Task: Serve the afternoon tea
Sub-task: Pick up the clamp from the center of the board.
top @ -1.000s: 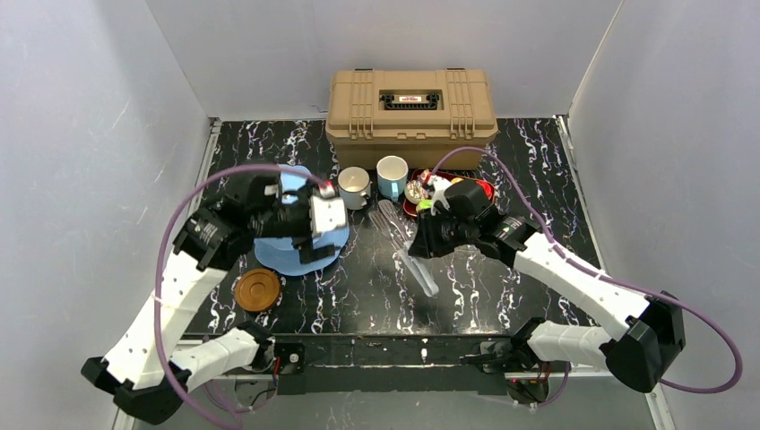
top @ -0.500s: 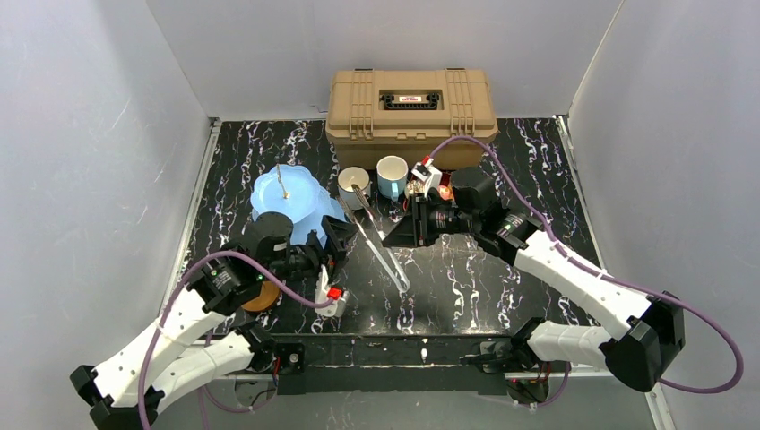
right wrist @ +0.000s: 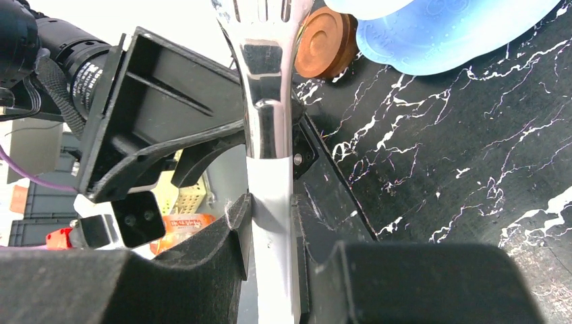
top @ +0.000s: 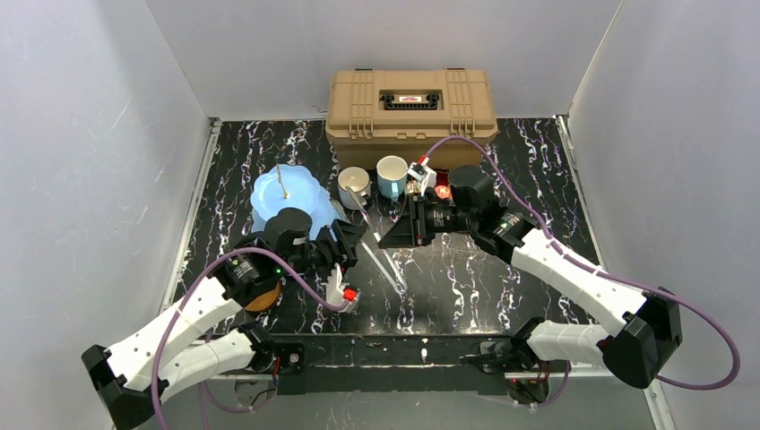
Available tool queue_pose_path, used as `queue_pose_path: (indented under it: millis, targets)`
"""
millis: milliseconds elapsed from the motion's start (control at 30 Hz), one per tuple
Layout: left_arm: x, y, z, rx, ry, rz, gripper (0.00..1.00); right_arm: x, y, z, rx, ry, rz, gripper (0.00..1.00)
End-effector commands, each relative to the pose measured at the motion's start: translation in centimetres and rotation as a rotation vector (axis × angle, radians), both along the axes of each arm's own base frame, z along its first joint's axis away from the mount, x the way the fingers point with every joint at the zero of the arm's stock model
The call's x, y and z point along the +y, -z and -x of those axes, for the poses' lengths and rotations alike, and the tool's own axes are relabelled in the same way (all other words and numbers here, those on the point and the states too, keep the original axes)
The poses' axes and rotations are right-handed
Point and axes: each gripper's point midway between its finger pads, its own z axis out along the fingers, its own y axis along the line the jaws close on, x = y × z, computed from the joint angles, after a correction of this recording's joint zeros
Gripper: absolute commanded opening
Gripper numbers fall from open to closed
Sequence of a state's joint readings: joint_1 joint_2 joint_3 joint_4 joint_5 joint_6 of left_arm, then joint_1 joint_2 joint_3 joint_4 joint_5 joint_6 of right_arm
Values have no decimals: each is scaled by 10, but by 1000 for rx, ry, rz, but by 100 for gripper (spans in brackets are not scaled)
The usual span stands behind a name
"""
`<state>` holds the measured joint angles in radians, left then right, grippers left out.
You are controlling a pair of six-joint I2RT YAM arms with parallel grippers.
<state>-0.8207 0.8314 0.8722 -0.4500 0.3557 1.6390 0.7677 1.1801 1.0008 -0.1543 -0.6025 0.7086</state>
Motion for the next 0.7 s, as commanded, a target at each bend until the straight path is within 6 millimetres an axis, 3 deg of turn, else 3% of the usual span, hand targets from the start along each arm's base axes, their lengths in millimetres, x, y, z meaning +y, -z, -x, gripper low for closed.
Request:
queue_pose_path:
  millis: [0,167,200,333,500,667]
  targets:
    - [1,-9,-5,-25,-14,-22,37,7,-36,2,-77,-45,-92,1]
    - [-3,-11,-7,-12,-16,-20,8,6,-30,-2,-87,-30,-67,2]
    - [-4,-12,-7,-6,-21,-16,2,6,-27,-5,-91,-16,-52,7]
    - [-3,-13,-6,40,-41,-26,0,2,-16,-19,-139,56,49,44]
    - [0,-8,2,106,-33,-60,0,6,-14,-20,-270,86,201,59]
    - [4,-3,8,161,-32,-111,0,11,-3,-11,-366,79,357,65]
